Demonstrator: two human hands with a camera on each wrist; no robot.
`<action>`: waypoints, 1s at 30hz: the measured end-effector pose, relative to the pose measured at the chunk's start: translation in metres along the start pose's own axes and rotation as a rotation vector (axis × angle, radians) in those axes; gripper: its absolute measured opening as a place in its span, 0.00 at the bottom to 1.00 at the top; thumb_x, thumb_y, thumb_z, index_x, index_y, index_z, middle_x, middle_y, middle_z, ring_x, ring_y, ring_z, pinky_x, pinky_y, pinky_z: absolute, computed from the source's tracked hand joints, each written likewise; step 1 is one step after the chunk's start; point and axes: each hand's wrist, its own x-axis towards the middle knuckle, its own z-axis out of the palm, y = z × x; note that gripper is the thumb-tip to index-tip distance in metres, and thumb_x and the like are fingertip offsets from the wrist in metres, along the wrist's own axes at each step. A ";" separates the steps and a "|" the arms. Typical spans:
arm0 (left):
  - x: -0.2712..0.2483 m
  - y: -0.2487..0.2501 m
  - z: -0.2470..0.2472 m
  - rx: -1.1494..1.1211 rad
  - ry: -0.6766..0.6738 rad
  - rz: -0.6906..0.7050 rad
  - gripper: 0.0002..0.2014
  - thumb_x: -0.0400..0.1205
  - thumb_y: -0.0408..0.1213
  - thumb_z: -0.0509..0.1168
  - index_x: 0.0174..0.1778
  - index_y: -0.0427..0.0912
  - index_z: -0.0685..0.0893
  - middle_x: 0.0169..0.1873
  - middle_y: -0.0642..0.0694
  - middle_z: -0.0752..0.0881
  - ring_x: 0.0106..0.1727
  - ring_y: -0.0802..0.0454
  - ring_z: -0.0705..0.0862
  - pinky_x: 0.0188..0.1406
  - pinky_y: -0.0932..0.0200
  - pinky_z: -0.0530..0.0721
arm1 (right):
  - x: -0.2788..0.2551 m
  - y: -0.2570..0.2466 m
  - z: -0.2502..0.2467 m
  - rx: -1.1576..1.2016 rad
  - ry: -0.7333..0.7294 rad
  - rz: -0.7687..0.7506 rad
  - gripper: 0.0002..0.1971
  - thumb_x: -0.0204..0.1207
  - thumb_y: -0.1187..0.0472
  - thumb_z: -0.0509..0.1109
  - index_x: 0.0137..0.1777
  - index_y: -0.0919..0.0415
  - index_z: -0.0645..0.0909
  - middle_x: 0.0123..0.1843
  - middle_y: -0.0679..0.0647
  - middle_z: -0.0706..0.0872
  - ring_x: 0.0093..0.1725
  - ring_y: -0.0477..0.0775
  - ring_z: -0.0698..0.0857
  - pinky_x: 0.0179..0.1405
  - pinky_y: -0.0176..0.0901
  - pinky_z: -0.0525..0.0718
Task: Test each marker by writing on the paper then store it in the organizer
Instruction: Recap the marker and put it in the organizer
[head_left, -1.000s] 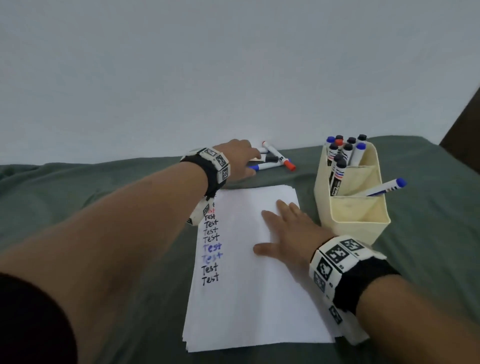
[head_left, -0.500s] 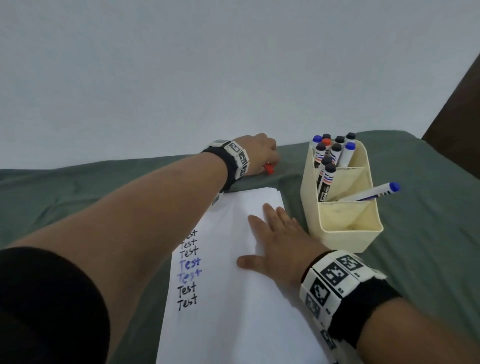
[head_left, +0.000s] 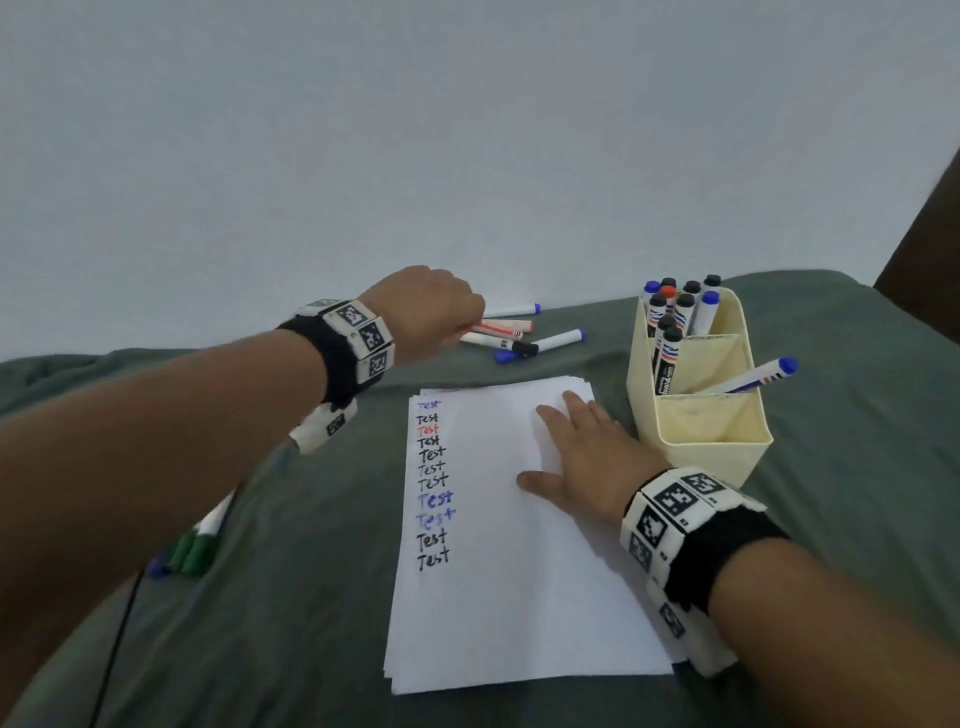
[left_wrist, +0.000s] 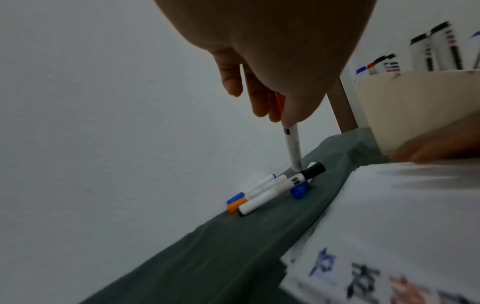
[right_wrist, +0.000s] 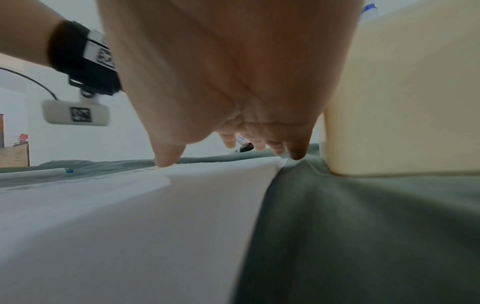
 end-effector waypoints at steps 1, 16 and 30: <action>-0.015 -0.006 -0.005 0.022 -0.009 0.016 0.11 0.87 0.42 0.55 0.55 0.44 0.81 0.48 0.45 0.85 0.49 0.41 0.81 0.48 0.44 0.78 | 0.001 0.000 -0.001 -0.005 0.014 -0.008 0.47 0.80 0.29 0.59 0.90 0.47 0.42 0.92 0.54 0.38 0.90 0.60 0.42 0.88 0.59 0.51; -0.136 0.039 -0.027 -0.290 -0.043 -0.132 0.13 0.88 0.38 0.57 0.67 0.52 0.73 0.61 0.50 0.80 0.50 0.44 0.85 0.48 0.48 0.83 | -0.018 -0.009 -0.014 0.125 0.224 -0.295 0.45 0.83 0.40 0.67 0.90 0.48 0.44 0.91 0.48 0.51 0.88 0.52 0.54 0.86 0.53 0.61; -0.090 0.121 0.011 -0.327 -0.053 -0.386 0.18 0.89 0.55 0.47 0.57 0.49 0.76 0.37 0.50 0.76 0.37 0.45 0.76 0.33 0.55 0.68 | -0.019 -0.014 -0.021 -0.063 0.239 -0.252 0.12 0.89 0.48 0.60 0.56 0.54 0.79 0.50 0.53 0.84 0.48 0.55 0.77 0.45 0.50 0.77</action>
